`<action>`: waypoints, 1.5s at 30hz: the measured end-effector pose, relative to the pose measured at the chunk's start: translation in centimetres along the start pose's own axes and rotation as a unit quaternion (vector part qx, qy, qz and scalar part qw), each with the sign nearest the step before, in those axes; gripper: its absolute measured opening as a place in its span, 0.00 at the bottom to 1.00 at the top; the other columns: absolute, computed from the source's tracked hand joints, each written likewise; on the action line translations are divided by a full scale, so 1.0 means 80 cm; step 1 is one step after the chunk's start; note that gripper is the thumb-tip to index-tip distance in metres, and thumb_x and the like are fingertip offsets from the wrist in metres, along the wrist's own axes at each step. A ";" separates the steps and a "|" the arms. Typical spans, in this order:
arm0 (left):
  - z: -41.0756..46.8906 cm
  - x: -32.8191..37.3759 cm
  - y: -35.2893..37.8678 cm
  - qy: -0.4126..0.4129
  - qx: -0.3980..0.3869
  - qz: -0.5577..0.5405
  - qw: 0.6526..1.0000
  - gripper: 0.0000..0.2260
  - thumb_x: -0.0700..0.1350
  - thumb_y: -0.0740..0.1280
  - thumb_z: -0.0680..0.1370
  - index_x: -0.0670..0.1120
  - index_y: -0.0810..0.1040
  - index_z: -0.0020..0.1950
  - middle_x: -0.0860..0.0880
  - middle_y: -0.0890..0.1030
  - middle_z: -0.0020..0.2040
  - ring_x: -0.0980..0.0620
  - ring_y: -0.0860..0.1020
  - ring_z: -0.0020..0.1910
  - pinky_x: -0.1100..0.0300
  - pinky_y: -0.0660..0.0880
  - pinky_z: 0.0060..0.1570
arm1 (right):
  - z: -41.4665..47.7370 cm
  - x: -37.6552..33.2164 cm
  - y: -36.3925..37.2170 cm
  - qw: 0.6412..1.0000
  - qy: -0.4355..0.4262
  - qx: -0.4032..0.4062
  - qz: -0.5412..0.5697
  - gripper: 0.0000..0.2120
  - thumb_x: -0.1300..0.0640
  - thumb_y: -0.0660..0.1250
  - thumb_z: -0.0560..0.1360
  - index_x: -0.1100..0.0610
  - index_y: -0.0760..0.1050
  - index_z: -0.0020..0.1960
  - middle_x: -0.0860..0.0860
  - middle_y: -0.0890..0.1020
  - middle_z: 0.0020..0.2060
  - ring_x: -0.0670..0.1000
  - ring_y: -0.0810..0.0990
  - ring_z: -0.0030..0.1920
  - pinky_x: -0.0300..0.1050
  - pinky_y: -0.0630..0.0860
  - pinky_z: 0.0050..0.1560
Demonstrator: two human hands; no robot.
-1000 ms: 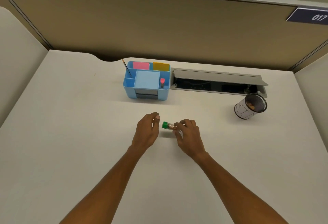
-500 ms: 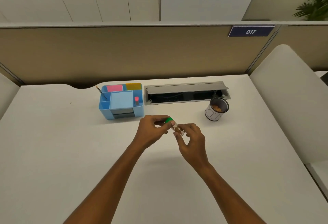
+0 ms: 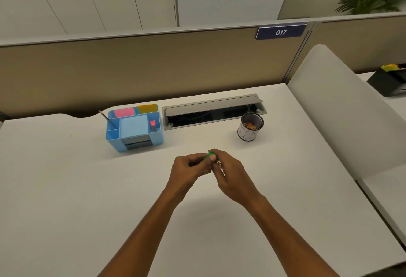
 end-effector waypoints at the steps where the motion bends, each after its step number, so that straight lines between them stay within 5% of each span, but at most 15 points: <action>1: -0.003 0.001 0.003 0.001 0.001 0.004 1.000 0.08 0.51 0.75 0.73 0.51 0.88 0.49 0.48 0.89 0.45 0.47 0.87 0.48 0.59 0.83 0.48 | -0.003 -0.001 0.000 1.000 0.003 0.003 0.008 0.14 0.59 0.60 0.83 0.55 0.71 0.68 0.49 0.81 0.59 0.46 0.81 0.57 0.44 0.80 0.59; 8: -0.014 0.005 0.006 0.027 0.019 0.066 0.997 0.09 0.51 0.74 0.76 0.49 0.89 0.51 0.51 0.89 0.41 0.52 0.86 0.42 0.62 0.81 0.42 | -0.016 -0.017 0.003 0.996 0.022 -0.015 0.087 0.11 0.61 0.58 0.84 0.54 0.72 0.64 0.49 0.82 0.55 0.48 0.81 0.55 0.41 0.80 0.56; 20: -0.029 -0.003 0.017 0.034 0.013 0.077 0.996 0.10 0.51 0.73 0.77 0.49 0.88 0.54 0.51 0.89 0.44 0.52 0.85 0.42 0.61 0.79 0.41 | -0.038 -0.022 0.000 0.998 0.013 0.035 0.057 0.07 0.63 0.59 0.83 0.54 0.73 0.56 0.50 0.79 0.34 0.52 0.72 0.29 0.50 0.72 0.31; 32: -0.034 -0.007 0.034 0.024 0.006 0.044 0.999 0.07 0.49 0.73 0.77 0.48 0.89 0.49 0.48 0.89 0.41 0.53 0.84 0.40 0.62 0.78 0.41 | -0.040 -0.013 -0.014 0.998 0.013 0.067 0.012 0.06 0.64 0.63 0.80 0.56 0.75 0.54 0.36 0.71 0.27 0.47 0.71 0.26 0.28 0.64 0.30; 38: -0.029 -0.006 0.038 0.023 0.021 0.035 0.999 0.08 0.49 0.73 0.77 0.48 0.89 0.51 0.48 0.89 0.43 0.53 0.85 0.42 0.61 0.78 0.41 | -0.039 -0.005 -0.018 0.995 0.012 0.095 0.003 0.08 0.57 0.65 0.82 0.51 0.76 0.59 0.43 0.72 0.25 0.49 0.71 0.24 0.40 0.68 0.25; 41: -0.025 -0.001 0.042 0.025 0.008 0.038 0.999 0.07 0.49 0.73 0.77 0.49 0.89 0.49 0.49 0.89 0.41 0.54 0.84 0.40 0.62 0.77 0.41 | -0.039 0.003 -0.021 0.994 0.033 0.105 0.006 0.16 0.57 0.66 0.81 0.52 0.74 0.68 0.38 0.76 0.30 0.43 0.75 0.27 0.28 0.67 0.31; 45: -0.016 -0.001 0.042 -0.002 0.003 -0.004 1.000 0.09 0.49 0.72 0.77 0.46 0.89 0.46 0.41 0.87 0.42 0.49 0.82 0.40 0.58 0.79 0.43 | -0.037 0.015 -0.021 0.990 0.063 0.092 0.083 0.21 0.60 0.68 0.79 0.55 0.68 0.70 0.38 0.74 0.28 0.42 0.77 0.31 0.28 0.71 0.33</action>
Point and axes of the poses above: each hand's wrist, its own z-axis towards the middle knuckle, its own y-axis out of the palm, x = y × z, the point moved 7 cm from there along z, towards the middle knuckle
